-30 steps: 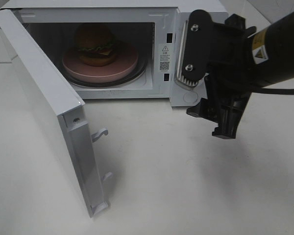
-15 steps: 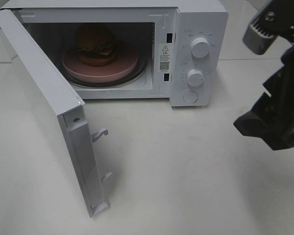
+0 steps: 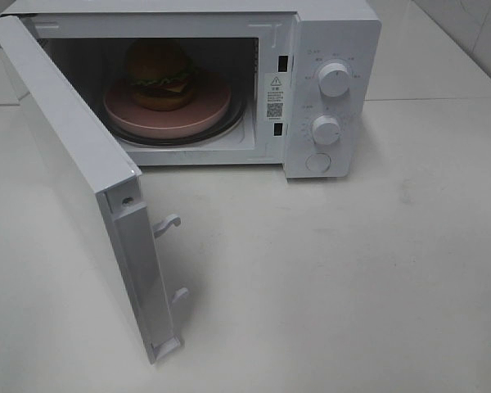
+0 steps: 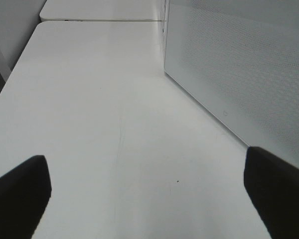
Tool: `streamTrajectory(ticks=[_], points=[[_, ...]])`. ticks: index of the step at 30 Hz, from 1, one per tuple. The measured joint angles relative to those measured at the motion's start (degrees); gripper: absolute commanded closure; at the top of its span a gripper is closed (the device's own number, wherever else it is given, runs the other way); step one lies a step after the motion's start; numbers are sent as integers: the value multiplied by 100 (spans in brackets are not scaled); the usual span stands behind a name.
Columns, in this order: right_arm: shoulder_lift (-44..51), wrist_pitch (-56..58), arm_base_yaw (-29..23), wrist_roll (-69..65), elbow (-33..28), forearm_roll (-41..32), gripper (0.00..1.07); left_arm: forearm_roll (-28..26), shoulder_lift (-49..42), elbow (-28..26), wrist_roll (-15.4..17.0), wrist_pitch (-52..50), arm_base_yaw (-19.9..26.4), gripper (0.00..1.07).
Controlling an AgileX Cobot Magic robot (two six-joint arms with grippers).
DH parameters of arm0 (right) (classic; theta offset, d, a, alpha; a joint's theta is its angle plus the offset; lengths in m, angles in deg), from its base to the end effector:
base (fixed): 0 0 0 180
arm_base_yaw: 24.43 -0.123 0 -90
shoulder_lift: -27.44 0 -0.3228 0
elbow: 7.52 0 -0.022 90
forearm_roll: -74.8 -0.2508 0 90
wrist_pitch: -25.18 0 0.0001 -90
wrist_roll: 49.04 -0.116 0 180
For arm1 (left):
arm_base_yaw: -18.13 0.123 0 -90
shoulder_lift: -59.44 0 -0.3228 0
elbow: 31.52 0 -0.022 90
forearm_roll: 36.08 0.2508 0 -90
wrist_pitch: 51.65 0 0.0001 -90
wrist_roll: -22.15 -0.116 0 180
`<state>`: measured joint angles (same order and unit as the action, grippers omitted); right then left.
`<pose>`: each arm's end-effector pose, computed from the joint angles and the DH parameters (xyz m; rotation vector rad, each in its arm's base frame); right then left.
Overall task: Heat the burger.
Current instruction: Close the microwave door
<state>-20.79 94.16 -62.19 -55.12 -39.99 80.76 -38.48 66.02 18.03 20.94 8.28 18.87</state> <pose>0.0759 0.0446 0.3264 -0.7259 2.5058 0.1340 -0.0205 -0.0045 0.2671 0.0100 2.0250 -0.0285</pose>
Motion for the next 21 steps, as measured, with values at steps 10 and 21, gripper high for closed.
streamTrajectory(ticks=[10,21], points=[[1576,34,86,-11,0,166,31,0,0,0,0,0,0,1],[2681,80,1335,-6,-6,212,31,0,0,0,0,0,0,1]])
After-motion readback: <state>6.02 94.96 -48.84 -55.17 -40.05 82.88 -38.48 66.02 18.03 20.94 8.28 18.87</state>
